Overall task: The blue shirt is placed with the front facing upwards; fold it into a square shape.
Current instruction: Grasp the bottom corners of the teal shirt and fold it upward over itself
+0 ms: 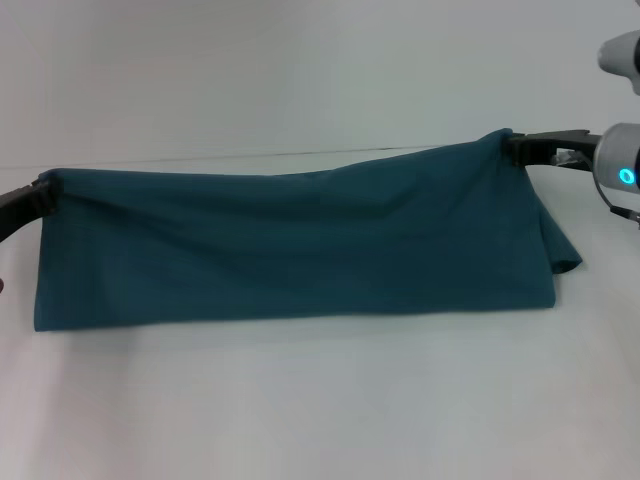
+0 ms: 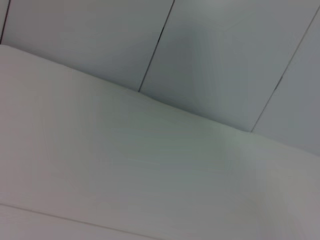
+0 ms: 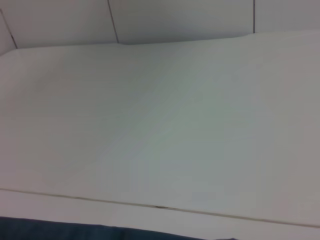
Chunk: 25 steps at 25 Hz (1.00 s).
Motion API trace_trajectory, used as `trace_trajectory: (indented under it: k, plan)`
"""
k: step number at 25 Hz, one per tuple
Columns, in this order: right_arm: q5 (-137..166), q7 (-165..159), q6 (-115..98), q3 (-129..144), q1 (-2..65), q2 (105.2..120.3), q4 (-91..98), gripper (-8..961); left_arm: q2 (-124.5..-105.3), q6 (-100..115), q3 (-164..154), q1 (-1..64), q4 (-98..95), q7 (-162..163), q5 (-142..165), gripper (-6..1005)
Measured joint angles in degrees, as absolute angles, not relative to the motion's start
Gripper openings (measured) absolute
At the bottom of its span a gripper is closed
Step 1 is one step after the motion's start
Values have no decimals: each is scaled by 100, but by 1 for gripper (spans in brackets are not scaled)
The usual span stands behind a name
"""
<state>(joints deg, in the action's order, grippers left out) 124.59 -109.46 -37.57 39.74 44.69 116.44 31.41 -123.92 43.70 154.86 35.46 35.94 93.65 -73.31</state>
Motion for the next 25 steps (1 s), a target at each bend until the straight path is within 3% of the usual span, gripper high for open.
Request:
trace_trajectory:
  k: [17,24,25]
  plan:
    - [12421,-10825,-2755,3995,4738,11791,2822,27,-12383,3670,15469,3704,3279,9286,-7407,33]
    - [12348,-10648,-2425,4023,4847,11816,2821,120,-12381,3327,15471,3737,3181,9287,-7462,36]
    - [12348,-10614,-2389,4024,4871,11818,2821,133,-12382,3272,15489,3740,3164,9288,-7476,74]
